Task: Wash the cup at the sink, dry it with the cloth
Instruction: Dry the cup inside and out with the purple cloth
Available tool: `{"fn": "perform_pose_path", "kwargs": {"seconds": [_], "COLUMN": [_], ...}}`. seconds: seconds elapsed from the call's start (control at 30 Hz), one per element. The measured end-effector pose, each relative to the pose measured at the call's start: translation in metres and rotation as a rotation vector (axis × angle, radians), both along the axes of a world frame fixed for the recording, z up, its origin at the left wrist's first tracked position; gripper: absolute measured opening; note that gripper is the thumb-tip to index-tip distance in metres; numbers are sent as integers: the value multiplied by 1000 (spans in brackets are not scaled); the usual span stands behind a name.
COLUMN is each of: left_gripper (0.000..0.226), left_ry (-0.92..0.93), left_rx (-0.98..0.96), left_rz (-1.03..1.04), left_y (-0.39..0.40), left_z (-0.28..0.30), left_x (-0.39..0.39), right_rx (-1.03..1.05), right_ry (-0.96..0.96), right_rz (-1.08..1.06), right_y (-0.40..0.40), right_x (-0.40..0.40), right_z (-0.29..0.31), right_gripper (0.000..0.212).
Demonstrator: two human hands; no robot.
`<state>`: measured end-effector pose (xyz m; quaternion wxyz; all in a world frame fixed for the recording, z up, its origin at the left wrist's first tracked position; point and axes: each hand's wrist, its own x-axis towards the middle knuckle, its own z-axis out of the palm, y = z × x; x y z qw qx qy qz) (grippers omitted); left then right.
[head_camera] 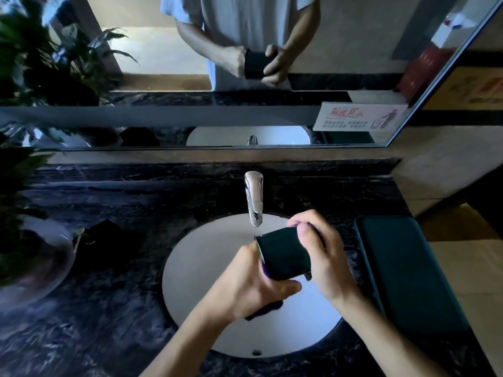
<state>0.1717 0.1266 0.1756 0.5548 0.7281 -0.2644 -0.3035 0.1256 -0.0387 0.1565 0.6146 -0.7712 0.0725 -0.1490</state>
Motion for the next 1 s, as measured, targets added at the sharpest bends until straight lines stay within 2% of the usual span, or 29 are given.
{"fn": "perform_pose_path", "kwargs": {"seconds": [0.07,0.1,0.13,0.17,0.2,0.27,0.3,0.37,0.43,0.47,0.5,0.57,0.6,0.63,0.67,0.7,0.77,0.8,0.83,0.9,0.93,1.0], "left_gripper": [48,47,44,39,31,19,21,23,20,24,35,56,55,52,48,39,27,29,27,21,25,37], "left_ry": [-432,-533,-568,-524,-370,138,314,370,276,150,-45,-473,-542,-540,-459,-267,267,402,421,287,178,-160], "left_rx": [128,150,135,87,8,-183,-288,-360,-250,-142,-27,151,167,159,100,-8,-250,-325,-343,-194,-82,75], "left_rz": [-95,-111,-90,-48,27,158,171,104,40,43,41,-15,-24,-14,25,90,174,150,111,58,56,-51], "left_y": [-2,-1,0,2,3,6,9,13,14,13,12,10,10,12,15,18,22,24,23,19,16,9], "left_z": [-2,-2,-4,-8,-10,-9,-6,-2,4,6,6,2,1,-2,-4,-6,-4,-2,1,8,12,14], "left_x": [-1,-2,-5,-6,-6,3,8,11,8,7,5,0,-4,-6,-7,-6,1,3,4,1,-1,-4], "right_rx": [221,258,245,227,178,-75,-243,-421,-399,-315,-159,188,231,185,103,-4,-268,-385,-454,-418,-297,138], "right_ry": [319,437,471,427,327,55,-84,-272,-299,-231,-86,336,494,542,472,328,15,-113,-210,-270,-208,153], "right_rz": [-8,11,51,96,129,176,189,170,80,14,-38,-45,7,73,141,200,249,238,195,70,8,-40], "right_y": [-1,-4,-6,-6,-5,-6,-6,-4,3,8,12,11,6,3,2,1,1,3,5,9,11,11], "right_x": [6,6,7,6,5,2,0,-1,0,1,4,12,13,12,8,4,-4,-7,-9,-10,-9,-1], "right_z": [4,5,6,8,8,6,3,-2,-6,-7,-3,6,9,13,15,17,17,14,11,6,6,11], "right_gripper": [40,43,47,49,45,37,38,36,28,27,30,45,53,57,55,49,46,44,39,27,25,32]}}
